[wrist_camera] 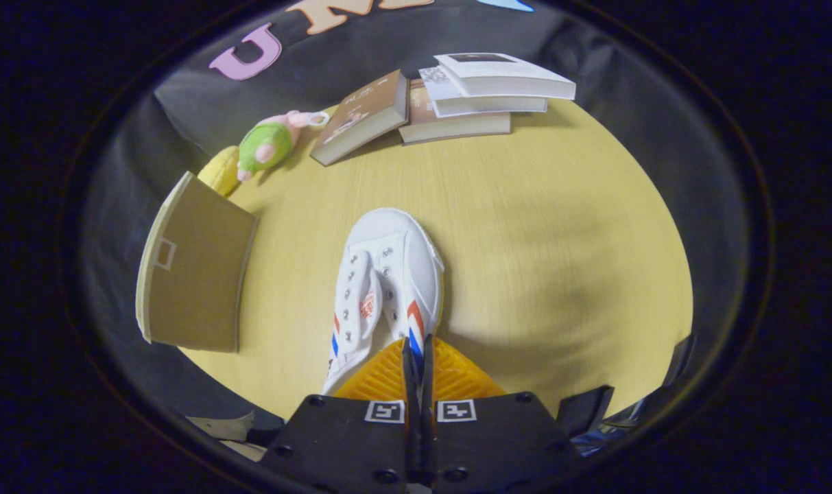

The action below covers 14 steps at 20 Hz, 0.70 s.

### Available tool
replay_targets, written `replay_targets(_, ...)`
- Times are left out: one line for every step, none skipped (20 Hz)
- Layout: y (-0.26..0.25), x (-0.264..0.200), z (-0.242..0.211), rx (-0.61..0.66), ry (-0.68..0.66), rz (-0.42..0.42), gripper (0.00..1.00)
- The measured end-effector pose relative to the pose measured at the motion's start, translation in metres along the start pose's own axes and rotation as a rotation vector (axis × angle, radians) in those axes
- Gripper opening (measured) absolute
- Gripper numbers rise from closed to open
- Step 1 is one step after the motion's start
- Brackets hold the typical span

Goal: Open the storage box then place both shoes into the box .Put the left shoe in first, then the right shoe, with the right side of both shoes facing outward in a uniform manner.

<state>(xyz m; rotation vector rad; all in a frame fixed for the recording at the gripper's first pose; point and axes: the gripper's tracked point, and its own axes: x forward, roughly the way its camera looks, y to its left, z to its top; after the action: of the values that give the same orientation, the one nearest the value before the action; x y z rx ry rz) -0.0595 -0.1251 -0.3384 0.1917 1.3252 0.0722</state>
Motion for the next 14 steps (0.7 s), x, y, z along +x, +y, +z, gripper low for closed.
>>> replay_targets(0.006,-0.005,0.0,0.013,0.002,0.012,0.04)
replay_targets(0.013,-0.01,0.003,0.032,-0.014,0.019,0.04)
replay_targets(0.021,-0.015,0.005,0.041,-0.021,0.029,0.04)
replay_targets(0.028,-0.02,0.008,0.05,-0.027,0.039,0.04)
replay_targets(0.037,-0.026,0.009,0.069,-0.035,0.053,0.04)
replay_targets(0.047,-0.031,0.011,0.091,-0.045,0.068,0.04)
replay_targets(0.057,-0.037,0.012,0.102,-0.046,0.087,0.03)
replay_targets(0.067,-0.042,0.016,0.111,-0.059,0.102,0.03)
replay_targets(0.077,-0.048,0.018,0.118,-0.071,0.111,0.03)
replay_targets(0.088,-0.053,0.018,0.119,-0.067,0.123,0.03)
replay_targets(0.098,-0.058,0.02,0.127,-0.073,0.133,0.04)
replay_targets(0.109,-0.062,0.022,0.128,-0.077,0.142,0.04)
replay_targets(0.12,-0.066,0.024,0.126,-0.086,0.149,0.04)
replay_targets(0.13,-0.069,0.027,0.119,-0.097,0.15,0.03)
